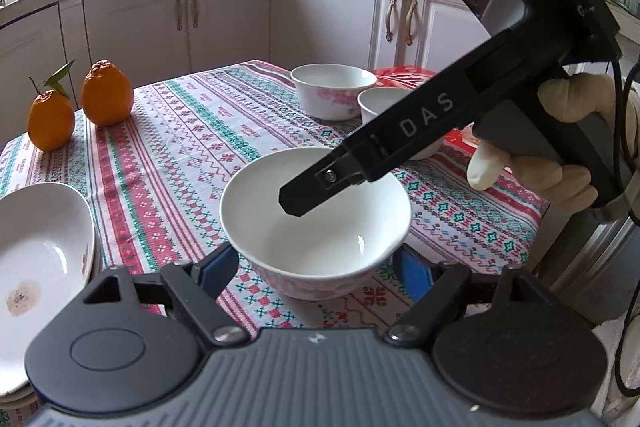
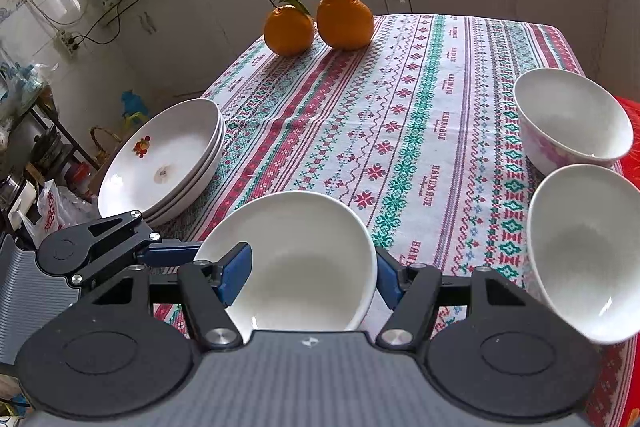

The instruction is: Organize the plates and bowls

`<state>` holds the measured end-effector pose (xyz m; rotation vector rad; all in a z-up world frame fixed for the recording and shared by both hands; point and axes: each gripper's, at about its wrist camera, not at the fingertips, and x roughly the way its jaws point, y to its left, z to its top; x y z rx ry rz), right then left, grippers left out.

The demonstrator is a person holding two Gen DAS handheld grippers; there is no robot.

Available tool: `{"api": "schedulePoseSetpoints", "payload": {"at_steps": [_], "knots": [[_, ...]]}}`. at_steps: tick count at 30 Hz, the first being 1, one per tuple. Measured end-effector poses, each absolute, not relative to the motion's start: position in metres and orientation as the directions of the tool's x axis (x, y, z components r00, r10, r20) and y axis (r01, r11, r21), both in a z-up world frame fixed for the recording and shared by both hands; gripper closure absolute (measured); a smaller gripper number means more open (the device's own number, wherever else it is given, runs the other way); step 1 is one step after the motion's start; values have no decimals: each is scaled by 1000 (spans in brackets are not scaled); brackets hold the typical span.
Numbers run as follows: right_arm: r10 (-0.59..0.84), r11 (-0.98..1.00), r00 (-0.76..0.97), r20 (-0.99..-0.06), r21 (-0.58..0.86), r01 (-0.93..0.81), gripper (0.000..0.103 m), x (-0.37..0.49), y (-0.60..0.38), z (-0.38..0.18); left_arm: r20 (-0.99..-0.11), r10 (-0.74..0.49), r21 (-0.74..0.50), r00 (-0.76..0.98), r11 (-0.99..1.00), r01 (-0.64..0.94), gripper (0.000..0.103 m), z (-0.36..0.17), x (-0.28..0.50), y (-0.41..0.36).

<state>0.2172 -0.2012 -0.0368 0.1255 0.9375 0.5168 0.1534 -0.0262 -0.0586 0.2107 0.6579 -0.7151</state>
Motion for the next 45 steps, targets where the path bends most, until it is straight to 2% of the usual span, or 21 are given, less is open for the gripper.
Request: {"api": "schedulePoseSetpoints", "payload": {"at_steps": [22, 24, 27, 31, 33, 45], "knots": [[474, 870, 482, -737, 309, -383, 32, 221, -201, -37, -630, -527, -23, 570, 747, 665, 19, -58, 157, -29], [489, 862, 477, -730, 320, -394, 28, 220, -201, -38, -630, -522, -19, 574, 750, 662, 13, -59, 156, -29], [488, 862, 493, -721, 308, -403, 7, 216, -201, -36, -627, -523, -24, 577, 754, 657, 7, -58, 154, -26], [485, 864, 522, -702, 291, -411, 6, 210, -204, -29, -638, -506, -15, 581, 762, 647, 6, -56, 149, -23], [482, 867, 540, -690, 284, -410, 0, 206, -208, -23, -640, -505, -18, 579, 763, 646, 6, -53, 143, -22], [335, 939, 696, -635, 167, -300, 0, 162, -249, 2, -598, -509, 32, 619, 757, 653, 5, -20, 117, -34]]}}
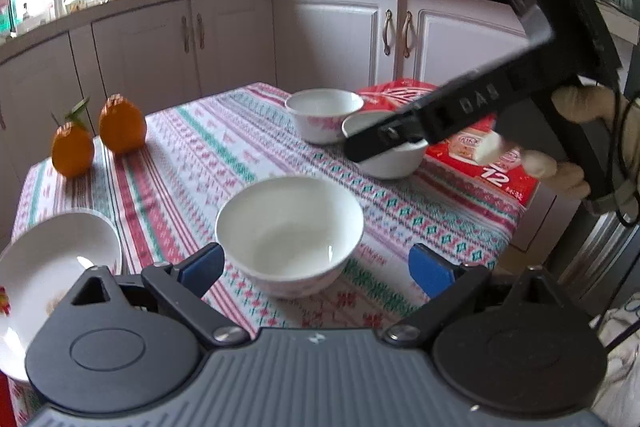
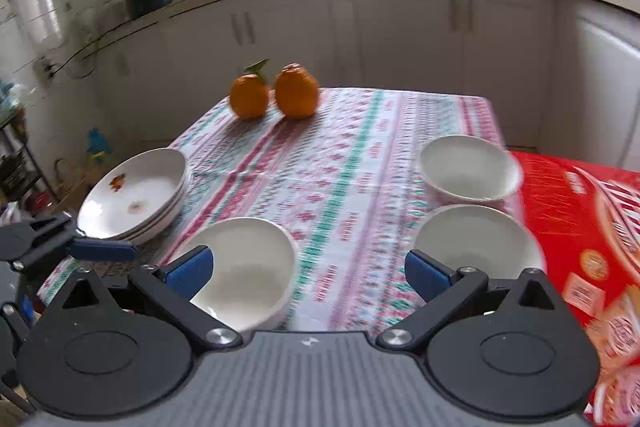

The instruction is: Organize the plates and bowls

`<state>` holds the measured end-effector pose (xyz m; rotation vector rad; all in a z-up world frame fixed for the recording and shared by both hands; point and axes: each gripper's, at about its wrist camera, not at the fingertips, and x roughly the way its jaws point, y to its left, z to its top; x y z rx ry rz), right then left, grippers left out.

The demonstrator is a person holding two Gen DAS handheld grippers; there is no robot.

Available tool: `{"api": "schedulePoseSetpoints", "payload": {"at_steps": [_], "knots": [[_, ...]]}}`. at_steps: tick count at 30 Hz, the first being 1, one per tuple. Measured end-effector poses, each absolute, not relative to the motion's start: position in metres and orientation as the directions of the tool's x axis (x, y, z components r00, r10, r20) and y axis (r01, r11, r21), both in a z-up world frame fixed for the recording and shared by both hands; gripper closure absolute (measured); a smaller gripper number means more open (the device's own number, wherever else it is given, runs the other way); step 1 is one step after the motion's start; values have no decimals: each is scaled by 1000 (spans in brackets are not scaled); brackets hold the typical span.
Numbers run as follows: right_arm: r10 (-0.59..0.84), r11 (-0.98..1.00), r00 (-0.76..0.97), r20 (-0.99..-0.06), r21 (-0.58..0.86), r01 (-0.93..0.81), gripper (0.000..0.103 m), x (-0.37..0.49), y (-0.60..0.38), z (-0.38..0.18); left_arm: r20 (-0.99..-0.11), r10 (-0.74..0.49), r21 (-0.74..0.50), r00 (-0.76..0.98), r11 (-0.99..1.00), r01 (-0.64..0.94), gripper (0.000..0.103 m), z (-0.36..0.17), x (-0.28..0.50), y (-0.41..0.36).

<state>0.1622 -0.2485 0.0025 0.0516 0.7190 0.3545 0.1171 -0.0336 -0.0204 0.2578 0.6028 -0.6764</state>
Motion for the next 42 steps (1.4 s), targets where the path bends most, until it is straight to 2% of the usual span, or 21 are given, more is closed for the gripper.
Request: {"api": "schedulePoseSetpoints", "payload": {"at_steps": [8, 14, 21, 32, 34, 36, 42], "knots": [[205, 976, 743, -637, 76, -205, 0, 137, -282, -1, -587, -537, 24, 606, 736, 676, 5, -7, 127, -61], [146, 988, 743, -653, 55, -146, 0, 137, -304, -15, -613, -514, 60, 600, 727, 684, 4, -4, 141, -90], [55, 984, 755, -654, -93, -152, 0, 142, -308, -32, -630, -505, 59, 590, 726, 685, 5, -4, 177, -133], [146, 970, 741, -656, -53, -238, 0, 166, -327, -50, -718, -498, -41, 486, 727, 685, 8, -25, 244, -182], [167, 966, 738, -654, -42, -256, 0, 170, -329, -53, -731, -496, -54, 469, 727, 685, 11, -29, 253, -188], [179, 962, 735, -653, -42, -271, 0, 174, -328, -56, -745, -487, -55, 455, 726, 686, 20, -33, 261, -193], [201, 952, 735, -648, -49, -303, 3, 180, -326, -58, -768, -480, -68, 424, 720, 691, 36, -41, 275, -206]]}}
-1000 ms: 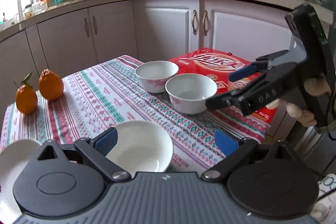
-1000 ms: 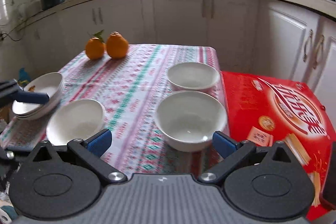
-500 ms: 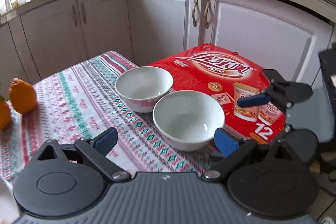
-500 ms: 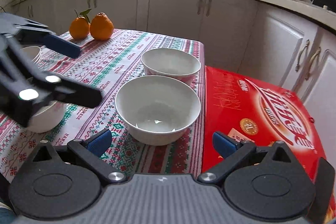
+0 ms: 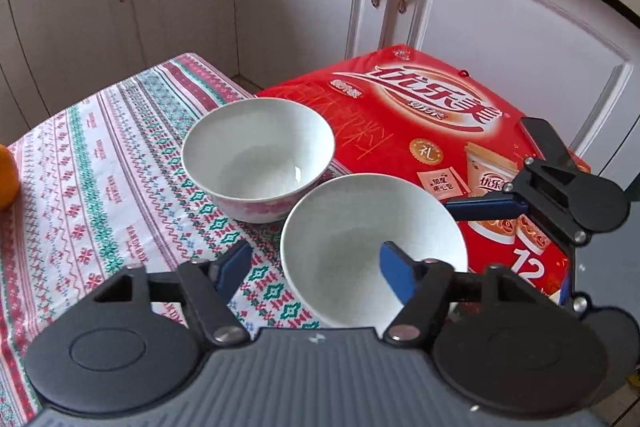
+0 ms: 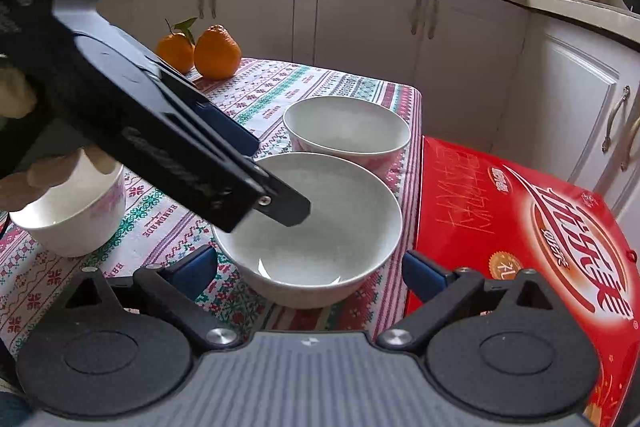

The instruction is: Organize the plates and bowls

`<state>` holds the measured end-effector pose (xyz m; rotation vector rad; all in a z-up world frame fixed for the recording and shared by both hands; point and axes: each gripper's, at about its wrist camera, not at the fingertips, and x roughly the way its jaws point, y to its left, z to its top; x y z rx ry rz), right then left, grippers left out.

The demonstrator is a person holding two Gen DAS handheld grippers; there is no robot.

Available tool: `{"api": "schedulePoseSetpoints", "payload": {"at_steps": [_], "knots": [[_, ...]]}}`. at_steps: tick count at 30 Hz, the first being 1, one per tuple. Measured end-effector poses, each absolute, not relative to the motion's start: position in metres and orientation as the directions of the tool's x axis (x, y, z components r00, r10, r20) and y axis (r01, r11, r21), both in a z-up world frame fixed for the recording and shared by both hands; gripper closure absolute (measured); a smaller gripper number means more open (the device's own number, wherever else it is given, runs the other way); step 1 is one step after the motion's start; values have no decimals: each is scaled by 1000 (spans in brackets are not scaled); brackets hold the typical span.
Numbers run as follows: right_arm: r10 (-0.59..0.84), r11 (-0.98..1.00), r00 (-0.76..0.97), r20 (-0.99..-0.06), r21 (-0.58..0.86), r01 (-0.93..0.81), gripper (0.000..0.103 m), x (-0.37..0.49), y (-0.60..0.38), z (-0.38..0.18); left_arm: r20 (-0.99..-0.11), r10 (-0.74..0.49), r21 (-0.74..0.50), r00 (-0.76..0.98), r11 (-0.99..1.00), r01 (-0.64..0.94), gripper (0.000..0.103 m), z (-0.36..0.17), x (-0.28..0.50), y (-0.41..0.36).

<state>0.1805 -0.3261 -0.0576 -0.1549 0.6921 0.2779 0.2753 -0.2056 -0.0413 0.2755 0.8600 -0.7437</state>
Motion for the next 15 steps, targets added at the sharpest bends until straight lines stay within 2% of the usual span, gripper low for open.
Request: {"api": "schedulePoseSetpoints", "payload": {"at_steps": [2, 5, 15], "knots": [[205, 951, 734, -648, -46, -306, 6, 182, -327, -58, -771, -478, -71, 422, 722, 689, 37, -43, 278, -208], [215, 949, 731, -648, -37, -312, 8, 182, -329, -59, -777, -480, -78, 408, 717, 693, 44, -45, 281, -210], [226, 943, 728, -648, -43, -331, 11, 183, -329, -60, -787, -490, -103, 375, 703, 703, 52, -49, 288, -215]]}}
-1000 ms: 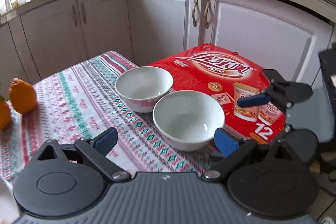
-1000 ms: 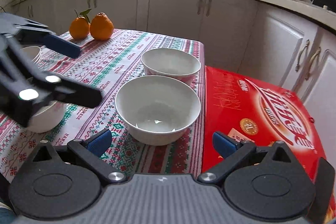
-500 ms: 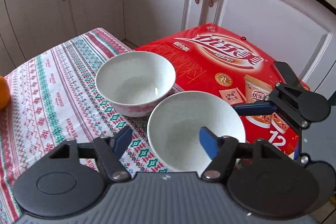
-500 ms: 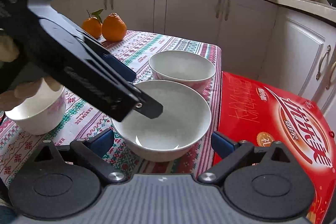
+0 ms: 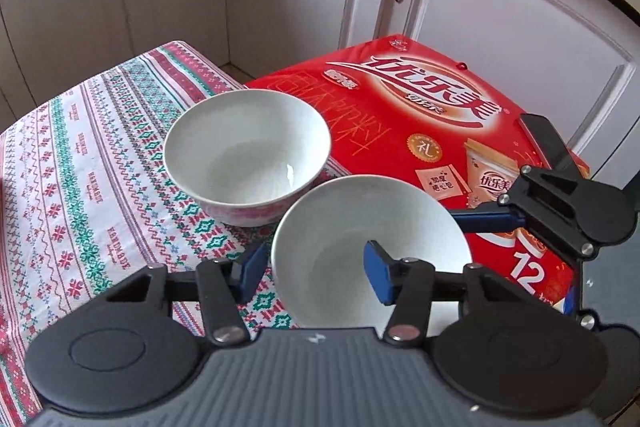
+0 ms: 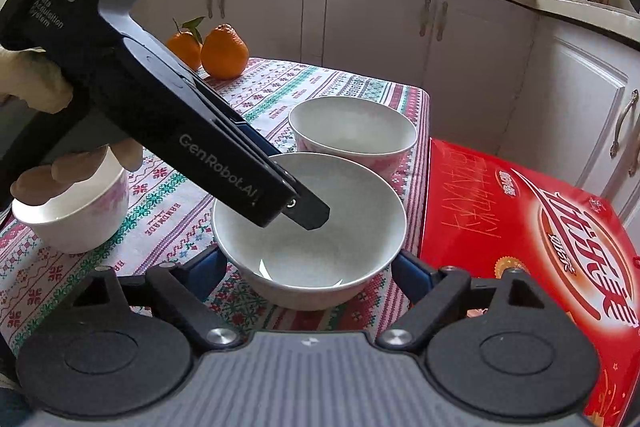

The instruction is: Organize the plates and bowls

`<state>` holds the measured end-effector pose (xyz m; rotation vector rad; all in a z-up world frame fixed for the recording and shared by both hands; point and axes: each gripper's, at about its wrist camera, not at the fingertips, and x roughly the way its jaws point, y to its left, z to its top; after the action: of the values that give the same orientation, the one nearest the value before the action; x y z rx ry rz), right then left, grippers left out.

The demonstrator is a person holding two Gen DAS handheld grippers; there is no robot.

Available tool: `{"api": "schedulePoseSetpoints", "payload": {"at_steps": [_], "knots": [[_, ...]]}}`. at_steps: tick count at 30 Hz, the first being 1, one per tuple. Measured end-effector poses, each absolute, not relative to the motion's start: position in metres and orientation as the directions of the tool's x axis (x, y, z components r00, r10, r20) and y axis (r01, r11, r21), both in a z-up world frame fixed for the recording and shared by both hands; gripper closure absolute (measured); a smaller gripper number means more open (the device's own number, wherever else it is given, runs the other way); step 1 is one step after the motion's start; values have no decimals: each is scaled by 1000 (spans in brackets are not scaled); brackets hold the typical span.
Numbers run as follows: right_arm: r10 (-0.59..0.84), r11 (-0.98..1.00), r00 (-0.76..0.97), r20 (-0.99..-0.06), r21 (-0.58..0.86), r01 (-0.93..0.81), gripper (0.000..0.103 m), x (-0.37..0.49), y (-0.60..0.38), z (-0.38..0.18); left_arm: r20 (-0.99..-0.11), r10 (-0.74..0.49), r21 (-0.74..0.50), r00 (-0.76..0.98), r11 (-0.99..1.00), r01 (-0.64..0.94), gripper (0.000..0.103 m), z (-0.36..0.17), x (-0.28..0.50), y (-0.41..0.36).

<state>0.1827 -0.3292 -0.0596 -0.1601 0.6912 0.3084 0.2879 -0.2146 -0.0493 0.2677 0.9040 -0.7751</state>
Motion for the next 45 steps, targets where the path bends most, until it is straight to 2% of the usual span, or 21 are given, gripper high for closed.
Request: {"api": "schedulePoseSetpoints", "payload": {"at_steps": [21, 45], "knots": [[247, 939, 718, -651, -20, -342, 11, 173, -324, -45, -773, -516, -123, 370, 694, 709, 53, -35, 273, -203], [340, 886, 712, -615, -43, -461, 11, 135, -263, 9, -715, -500, -95, 489, 762, 640, 53, 11, 216, -128]]}}
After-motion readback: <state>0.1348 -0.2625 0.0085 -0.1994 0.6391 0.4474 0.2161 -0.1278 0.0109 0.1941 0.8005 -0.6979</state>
